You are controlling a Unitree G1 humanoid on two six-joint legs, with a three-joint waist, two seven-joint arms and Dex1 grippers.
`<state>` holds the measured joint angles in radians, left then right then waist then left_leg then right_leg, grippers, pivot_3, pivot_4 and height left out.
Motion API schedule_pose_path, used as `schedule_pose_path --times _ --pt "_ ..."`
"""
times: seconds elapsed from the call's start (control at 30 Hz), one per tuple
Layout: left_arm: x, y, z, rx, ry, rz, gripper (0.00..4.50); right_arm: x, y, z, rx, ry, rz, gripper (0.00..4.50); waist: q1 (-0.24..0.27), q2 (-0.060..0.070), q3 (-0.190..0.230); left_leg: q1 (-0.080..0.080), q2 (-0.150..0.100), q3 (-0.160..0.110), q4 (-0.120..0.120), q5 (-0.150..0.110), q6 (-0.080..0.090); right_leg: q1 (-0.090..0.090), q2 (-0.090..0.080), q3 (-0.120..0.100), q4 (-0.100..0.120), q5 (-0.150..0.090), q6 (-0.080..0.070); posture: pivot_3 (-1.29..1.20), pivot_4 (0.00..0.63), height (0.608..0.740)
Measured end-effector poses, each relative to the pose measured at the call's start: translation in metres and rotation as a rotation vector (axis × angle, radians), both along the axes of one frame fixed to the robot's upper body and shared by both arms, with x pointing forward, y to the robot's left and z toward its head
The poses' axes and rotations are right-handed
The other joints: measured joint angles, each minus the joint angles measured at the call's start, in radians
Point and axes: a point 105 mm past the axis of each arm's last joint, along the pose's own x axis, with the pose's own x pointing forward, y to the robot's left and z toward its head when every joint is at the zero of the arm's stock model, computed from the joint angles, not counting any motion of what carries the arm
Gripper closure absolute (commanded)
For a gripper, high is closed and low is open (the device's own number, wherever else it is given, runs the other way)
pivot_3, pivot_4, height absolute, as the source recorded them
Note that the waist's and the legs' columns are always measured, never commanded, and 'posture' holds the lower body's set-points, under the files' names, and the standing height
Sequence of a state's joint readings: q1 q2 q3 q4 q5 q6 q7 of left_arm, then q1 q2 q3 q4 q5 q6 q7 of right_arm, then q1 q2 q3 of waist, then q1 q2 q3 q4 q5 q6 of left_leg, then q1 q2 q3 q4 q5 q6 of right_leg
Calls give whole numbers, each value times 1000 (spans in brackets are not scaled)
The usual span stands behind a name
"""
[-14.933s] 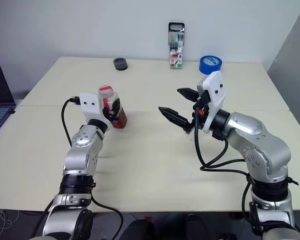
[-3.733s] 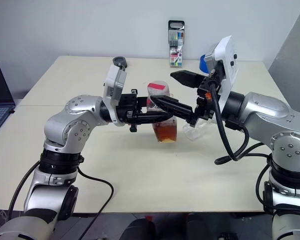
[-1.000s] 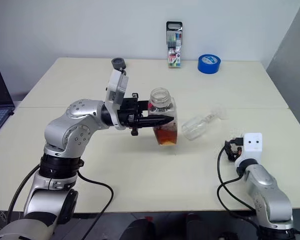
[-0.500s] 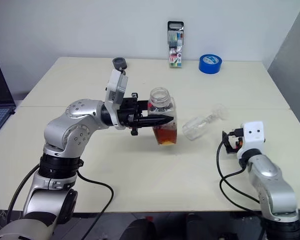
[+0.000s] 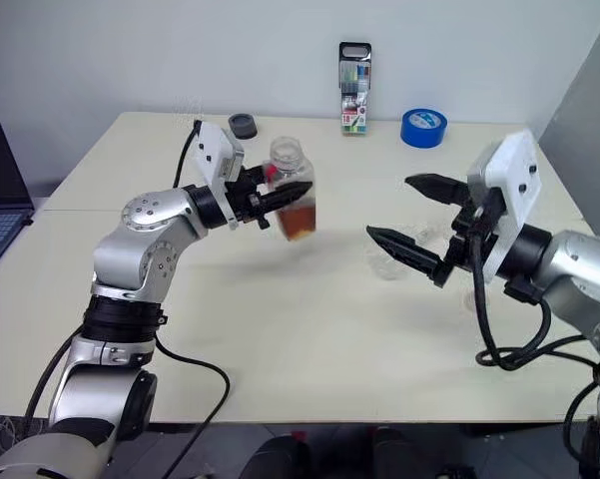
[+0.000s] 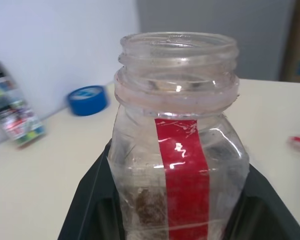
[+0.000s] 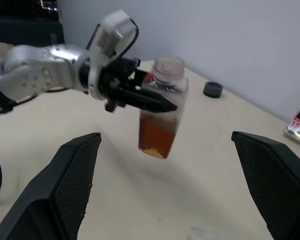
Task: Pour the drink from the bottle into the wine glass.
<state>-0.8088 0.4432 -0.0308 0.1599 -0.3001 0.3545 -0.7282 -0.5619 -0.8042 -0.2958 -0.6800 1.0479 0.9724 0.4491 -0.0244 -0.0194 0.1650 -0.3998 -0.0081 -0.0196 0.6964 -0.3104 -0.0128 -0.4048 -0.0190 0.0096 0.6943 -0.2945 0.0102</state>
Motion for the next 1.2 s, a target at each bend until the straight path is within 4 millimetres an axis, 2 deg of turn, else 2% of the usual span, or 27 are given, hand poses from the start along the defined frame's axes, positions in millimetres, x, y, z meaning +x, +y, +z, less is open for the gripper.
schedule_pose_path --times 0.07,0.13,0.27,0.33,0.43,0.57,0.7,0.83,1.1,1.2 --pt "11 3 0 -13 -20 112 2721 5 4 2 22 11 10 25 1 0 0 -1 0 0 0 0 0 0 0 0 0 0 0 0 150 740" --pt "22 12 -2 -30 -40 242 2721 11 6 -4 33 51 13 25 1 0 0 -1 0 1 0 0 0 -1 0 0 0 0 0 0 150 740" --pt "36 46 -11 -72 -48 500 2721 18 8 -10 36 88 15 25 -2 0 0 -1 0 1 -1 0 0 -2 0 1 1 0 0 0 150 740" --pt "39 64 -24 -78 -28 604 2721 20 10 -6 46 79 20 25 -2 0 0 -1 1 1 -1 0 0 -2 0 1 1 0 0 0 150 740" --pt "39 79 -44 -96 23 682 2721 19 12 -5 50 78 31 25 3 -1 0 -1 1 1 0 0 -1 -2 -1 0 1 0 0 0 150 740" --pt "39 88 -54 -108 52 719 2721 19 15 -8 47 89 43 25 11 -1 0 -2 0 1 0 0 -1 -2 -1 0 0 0 0 0 150 740" --pt "37 84 -55 -170 59 679 2721 20 15 -8 52 89 40 25 20 -1 0 -2 1 1 0 1 -1 -2 -1 0 -1 0 0 0 150 740" --pt "34 79 -64 -226 103 631 2721 20 15 -7 56 89 32 25 19 -1 0 -2 1 2 0 1 -1 -2 -1 0 0 0 0 0 150 740" --pt "33 85 -64 -246 107 637 2721 21 16 -8 62 90 32 25 19 -1 0 -2 1 2 0 1 -1 -2 -1 0 0 0 0 0 150 740" --pt "32 85 -65 -242 109 630 1716 21 16 -8 61 89 30 0 19 -1 0 -1 1 2 0 1 -1 -2 -1 0 0 0 0 0 150 740"
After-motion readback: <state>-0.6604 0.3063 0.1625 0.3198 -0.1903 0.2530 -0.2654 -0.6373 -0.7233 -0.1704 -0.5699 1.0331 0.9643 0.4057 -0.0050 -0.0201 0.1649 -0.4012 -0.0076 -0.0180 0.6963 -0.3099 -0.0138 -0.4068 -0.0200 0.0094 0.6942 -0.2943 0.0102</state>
